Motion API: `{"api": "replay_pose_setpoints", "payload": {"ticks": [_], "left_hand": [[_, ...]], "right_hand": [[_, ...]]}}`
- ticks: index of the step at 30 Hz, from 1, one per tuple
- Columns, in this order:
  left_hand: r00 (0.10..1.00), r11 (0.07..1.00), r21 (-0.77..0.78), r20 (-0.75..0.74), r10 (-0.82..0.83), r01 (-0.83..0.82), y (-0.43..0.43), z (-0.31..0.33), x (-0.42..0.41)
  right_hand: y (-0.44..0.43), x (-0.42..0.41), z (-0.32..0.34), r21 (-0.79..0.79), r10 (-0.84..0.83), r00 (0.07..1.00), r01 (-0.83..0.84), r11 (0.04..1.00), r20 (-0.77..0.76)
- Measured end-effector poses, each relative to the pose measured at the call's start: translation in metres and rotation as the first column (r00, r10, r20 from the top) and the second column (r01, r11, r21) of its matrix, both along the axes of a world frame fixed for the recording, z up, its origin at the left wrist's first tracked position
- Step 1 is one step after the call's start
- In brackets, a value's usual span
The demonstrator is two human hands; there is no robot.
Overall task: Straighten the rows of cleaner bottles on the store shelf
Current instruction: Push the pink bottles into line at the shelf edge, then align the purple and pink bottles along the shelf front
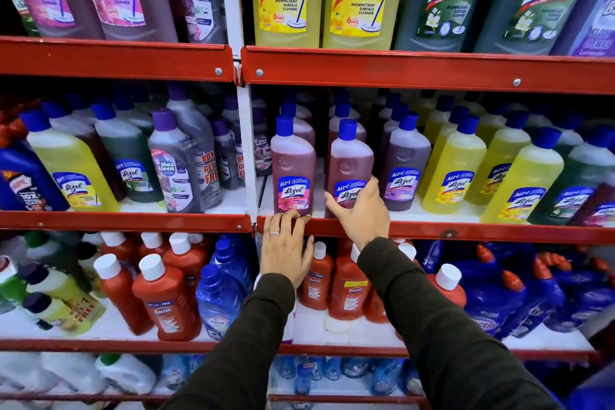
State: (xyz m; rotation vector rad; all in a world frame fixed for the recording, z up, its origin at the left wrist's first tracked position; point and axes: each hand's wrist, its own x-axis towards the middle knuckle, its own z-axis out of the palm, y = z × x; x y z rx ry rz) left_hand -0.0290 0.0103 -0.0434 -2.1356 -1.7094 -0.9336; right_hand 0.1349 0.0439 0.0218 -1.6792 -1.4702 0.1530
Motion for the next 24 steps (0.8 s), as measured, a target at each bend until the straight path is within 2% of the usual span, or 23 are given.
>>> {"api": "replay_pose_setpoints", "payload": {"ticks": [3,5,7,8,11,15,24], "left_hand": [[1.0,1.0,-0.002,-0.004,0.004,-0.004,-0.002,0.003,0.001],[1.0,1.0,-0.008,-0.002,0.01,-0.01,-0.003,0.004,0.002],[1.0,1.0,-0.023,-0.005,0.019,-0.019,-0.004,0.005,0.004],[1.0,0.999,-0.032,-0.014,0.026,-0.027,-0.004,0.006,0.005],[0.996,0.996,-0.063,-0.062,0.058,-0.062,-0.003,0.007,0.008],[0.99,0.992,-0.091,-0.118,0.076,-0.087,-0.004,0.012,0.021],[0.992,0.996,-0.07,-0.115,0.044,-0.052,-0.005,0.011,0.038]], "right_hand": [[-0.003,0.008,-0.001,0.022,0.038,0.999,-0.038,0.999,0.001],[-0.008,0.015,-0.005,0.153,0.087,0.988,-0.067,0.986,-0.126],[-0.009,0.024,-0.007,0.329,0.054,0.96,0.041,0.943,-0.274],[-0.007,0.03,-0.005,0.36,0.002,0.941,0.127,0.924,-0.338],[0.005,0.049,0.011,0.227,-0.139,0.906,0.245,0.942,-0.401],[0.029,0.077,0.022,0.034,-0.139,0.931,0.16,0.987,-0.338],[0.026,0.091,0.018,0.007,-0.159,0.975,0.162,0.987,-0.157]]}}
